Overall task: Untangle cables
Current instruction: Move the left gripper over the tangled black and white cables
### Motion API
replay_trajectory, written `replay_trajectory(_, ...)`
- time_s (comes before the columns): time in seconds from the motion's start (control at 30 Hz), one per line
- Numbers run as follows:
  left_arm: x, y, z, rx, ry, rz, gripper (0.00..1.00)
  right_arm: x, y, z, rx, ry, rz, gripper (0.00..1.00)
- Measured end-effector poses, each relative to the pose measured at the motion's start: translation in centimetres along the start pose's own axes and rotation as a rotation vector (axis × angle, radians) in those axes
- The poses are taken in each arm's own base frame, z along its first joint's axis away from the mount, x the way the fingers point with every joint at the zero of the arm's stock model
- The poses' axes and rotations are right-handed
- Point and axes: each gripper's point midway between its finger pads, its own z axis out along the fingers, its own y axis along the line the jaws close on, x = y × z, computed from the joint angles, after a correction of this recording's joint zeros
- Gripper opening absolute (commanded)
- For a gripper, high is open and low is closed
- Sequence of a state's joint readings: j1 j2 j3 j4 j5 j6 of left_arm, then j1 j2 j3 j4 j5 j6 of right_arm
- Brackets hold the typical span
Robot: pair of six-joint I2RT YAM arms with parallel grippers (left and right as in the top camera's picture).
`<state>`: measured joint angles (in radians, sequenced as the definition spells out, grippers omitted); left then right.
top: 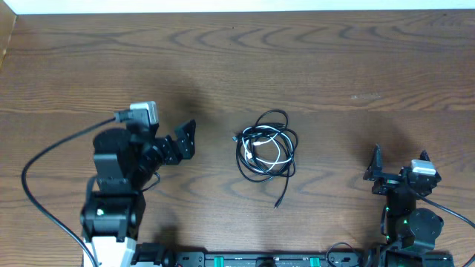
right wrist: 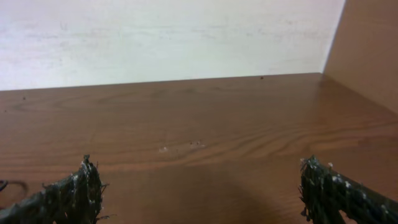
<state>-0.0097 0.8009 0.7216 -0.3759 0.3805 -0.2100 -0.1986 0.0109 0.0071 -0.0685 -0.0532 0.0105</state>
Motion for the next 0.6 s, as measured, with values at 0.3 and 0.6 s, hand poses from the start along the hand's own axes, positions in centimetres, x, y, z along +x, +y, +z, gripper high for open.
replay_trajectory(0.3,-2.6,-2.6,-1.1,0.042,0.024,0.014,0.98,0.0,0.0,0.0,0.000,0.000,0.000,0.99)
replay_trajectory(0.6,0.1,-6.7,0.0,0.112,0.108,0.119,0.98,0.0,0.0,0.0,0.000,0.000,0.000,0.99)
